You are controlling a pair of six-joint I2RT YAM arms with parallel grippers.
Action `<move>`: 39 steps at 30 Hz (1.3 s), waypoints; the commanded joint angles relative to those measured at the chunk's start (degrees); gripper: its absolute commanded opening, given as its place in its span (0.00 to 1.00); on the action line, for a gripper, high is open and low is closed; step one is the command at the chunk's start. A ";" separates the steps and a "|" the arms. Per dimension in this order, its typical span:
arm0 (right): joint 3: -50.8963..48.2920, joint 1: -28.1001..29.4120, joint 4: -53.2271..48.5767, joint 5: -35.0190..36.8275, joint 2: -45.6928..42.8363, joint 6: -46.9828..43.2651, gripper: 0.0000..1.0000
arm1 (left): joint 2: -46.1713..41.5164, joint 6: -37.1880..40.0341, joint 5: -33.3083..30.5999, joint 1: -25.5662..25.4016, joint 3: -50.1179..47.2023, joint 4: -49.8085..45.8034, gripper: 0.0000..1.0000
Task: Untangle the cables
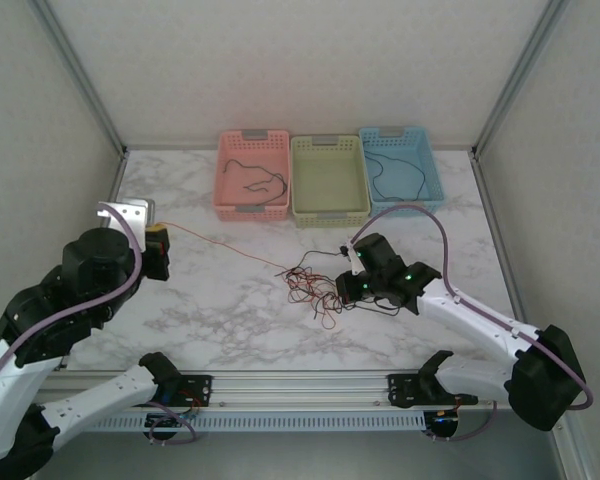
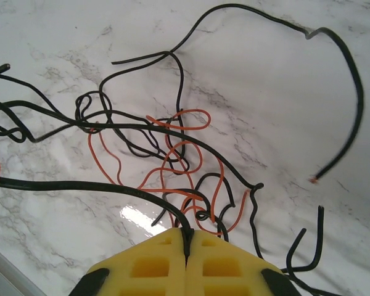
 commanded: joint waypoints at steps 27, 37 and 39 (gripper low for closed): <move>1.09 -21.95 -10.93 24.99 0.01 7.80 0.00 | -8.75 6.07 -32.06 0.33 16.53 -9.88 0.00; -0.89 -30.71 -7.21 16.32 0.49 8.46 0.00 | -9.80 9.58 -37.54 -0.36 22.40 -11.40 0.00; -1.25 -31.71 -6.73 14.94 -0.13 8.98 0.00 | -10.06 10.05 -38.90 -0.62 24.11 -12.41 0.00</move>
